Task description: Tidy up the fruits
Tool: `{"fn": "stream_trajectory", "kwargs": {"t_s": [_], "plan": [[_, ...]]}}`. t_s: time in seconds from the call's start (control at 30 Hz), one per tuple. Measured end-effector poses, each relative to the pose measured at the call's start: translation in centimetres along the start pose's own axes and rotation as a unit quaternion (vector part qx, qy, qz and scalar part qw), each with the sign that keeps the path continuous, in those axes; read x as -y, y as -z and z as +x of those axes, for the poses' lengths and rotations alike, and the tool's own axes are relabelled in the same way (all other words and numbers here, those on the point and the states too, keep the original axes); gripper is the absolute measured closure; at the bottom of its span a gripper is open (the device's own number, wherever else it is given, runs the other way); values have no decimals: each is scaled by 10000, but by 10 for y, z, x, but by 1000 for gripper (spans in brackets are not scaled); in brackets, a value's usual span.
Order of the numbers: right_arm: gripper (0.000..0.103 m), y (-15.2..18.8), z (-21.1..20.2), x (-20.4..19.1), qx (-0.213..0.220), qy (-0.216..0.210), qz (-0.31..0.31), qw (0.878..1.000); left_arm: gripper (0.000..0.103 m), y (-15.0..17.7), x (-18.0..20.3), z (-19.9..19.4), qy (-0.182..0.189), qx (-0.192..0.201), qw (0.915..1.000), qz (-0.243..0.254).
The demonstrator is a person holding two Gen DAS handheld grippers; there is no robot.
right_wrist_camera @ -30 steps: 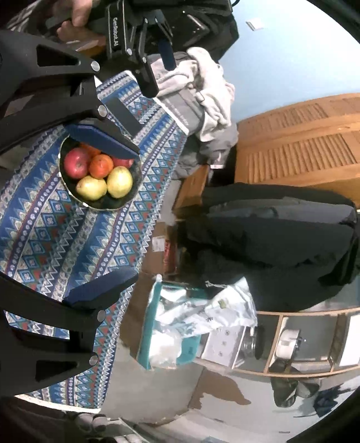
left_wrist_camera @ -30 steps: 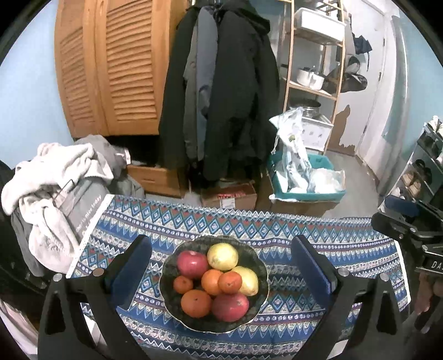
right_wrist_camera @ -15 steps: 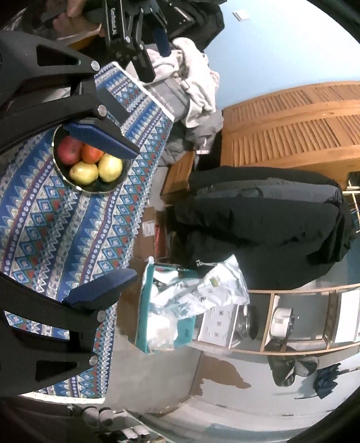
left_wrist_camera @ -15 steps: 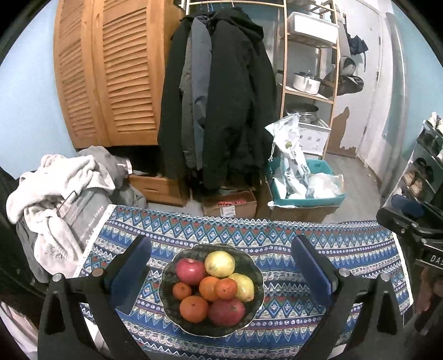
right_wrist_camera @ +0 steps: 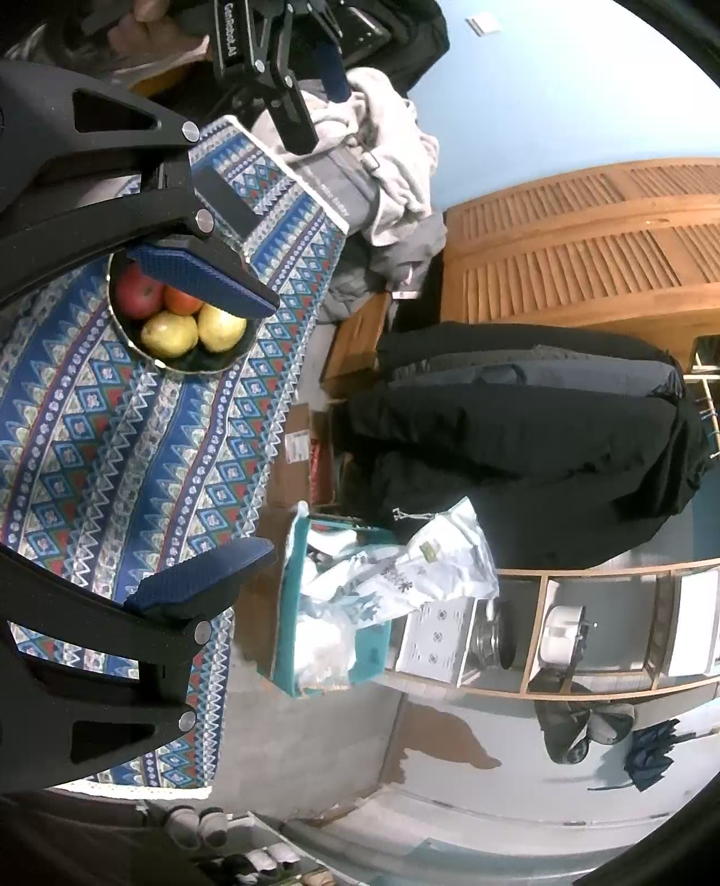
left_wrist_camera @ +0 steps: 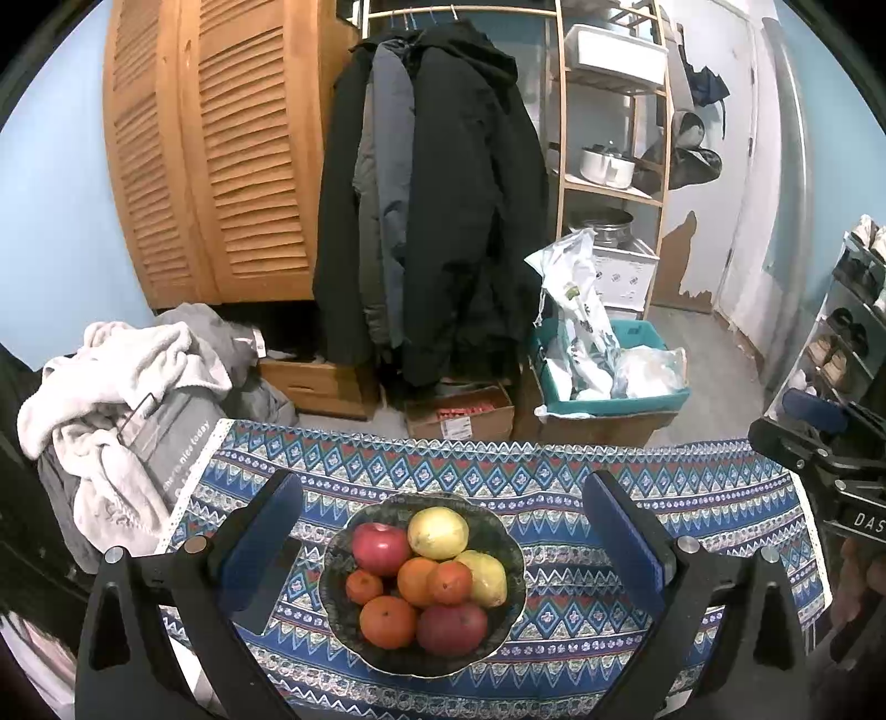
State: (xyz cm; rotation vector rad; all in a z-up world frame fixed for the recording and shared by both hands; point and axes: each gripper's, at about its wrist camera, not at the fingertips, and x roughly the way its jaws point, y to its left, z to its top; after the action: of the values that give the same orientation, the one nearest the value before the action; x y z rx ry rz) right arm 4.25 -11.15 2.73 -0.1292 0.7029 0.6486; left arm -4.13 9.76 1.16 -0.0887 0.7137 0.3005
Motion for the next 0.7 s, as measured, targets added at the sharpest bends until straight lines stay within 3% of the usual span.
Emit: {"fn": "stream_trajectory", "kwargs": {"t_s": [0.7], "plan": [[23,0,-2,0,9,15,-16,10000,1,0,-1,0,-61,-21,10000,-27]]}}
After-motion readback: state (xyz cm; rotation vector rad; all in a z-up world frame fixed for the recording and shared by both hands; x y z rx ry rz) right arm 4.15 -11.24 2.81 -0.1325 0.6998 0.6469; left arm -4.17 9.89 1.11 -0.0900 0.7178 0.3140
